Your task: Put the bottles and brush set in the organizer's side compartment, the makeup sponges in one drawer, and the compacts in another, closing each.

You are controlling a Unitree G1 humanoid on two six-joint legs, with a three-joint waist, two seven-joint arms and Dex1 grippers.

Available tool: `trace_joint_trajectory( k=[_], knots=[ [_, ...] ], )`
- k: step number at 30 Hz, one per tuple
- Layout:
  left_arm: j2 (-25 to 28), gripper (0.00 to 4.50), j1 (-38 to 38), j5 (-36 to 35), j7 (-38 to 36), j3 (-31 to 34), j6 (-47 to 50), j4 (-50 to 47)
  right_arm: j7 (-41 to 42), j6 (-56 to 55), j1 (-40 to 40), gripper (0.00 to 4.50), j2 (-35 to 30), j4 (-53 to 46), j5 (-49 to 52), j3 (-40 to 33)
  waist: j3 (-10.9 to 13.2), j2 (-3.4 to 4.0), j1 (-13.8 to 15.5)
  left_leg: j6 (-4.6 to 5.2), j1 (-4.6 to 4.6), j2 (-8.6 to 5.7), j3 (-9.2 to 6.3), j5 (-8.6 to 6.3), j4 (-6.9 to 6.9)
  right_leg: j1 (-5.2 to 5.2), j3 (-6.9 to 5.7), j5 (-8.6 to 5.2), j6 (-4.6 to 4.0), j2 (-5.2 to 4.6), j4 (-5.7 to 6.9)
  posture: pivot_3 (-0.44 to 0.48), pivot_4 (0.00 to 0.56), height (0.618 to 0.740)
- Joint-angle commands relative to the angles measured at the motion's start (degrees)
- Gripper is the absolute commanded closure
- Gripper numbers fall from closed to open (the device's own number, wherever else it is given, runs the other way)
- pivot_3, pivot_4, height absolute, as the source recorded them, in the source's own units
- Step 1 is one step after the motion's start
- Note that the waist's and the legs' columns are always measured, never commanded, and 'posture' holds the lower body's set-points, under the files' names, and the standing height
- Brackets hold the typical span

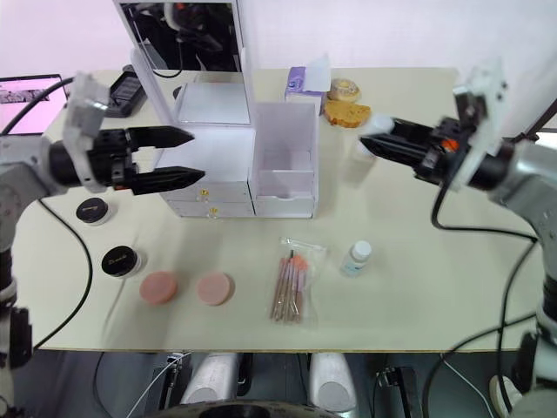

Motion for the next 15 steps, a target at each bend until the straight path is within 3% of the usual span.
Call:
trace_joint_trajectory(
  k=[1,8,15],
  knots=[
    [0.3,0.0,4.4,-2.1,1.8,7.4,-1.9,-3.8,2.7,1.6,-6.2,3.77,2.2,2.2,0.6,4.9,0.0,0.0,-0.1,0.0,-0.04,-0.01,0.01,0.0,0.01,-0.02,0.0,0.0,0.0,-0.01,-0.02,0.0,0.15,0.74],
    [0.4,0.0,13.1,-3.8,5.9,12.9,-1.7,-9.1,4.8,-4.6,-12.6,3.77,9.2,10.3,-11.3,15.8,0.0,-0.02,0.2,-0.02,-0.62,-0.03,-0.02,0.01,0.18,-0.59,-0.01,0.04,0.0,-0.02,0.07,0.0,0.15,0.74],
    [1.0,0.0,17.9,-7.1,7.5,17.0,-1.3,-11.8,7.7,-12.3,-14.8,3.77,13.5,17.9,-20.1,19.1,0.0,-0.01,0.2,-0.03,-0.63,-0.03,-0.01,0.01,0.13,-0.63,-0.02,0.05,-0.01,-0.01,0.07,0.0,0.15,0.74]
  ],
)
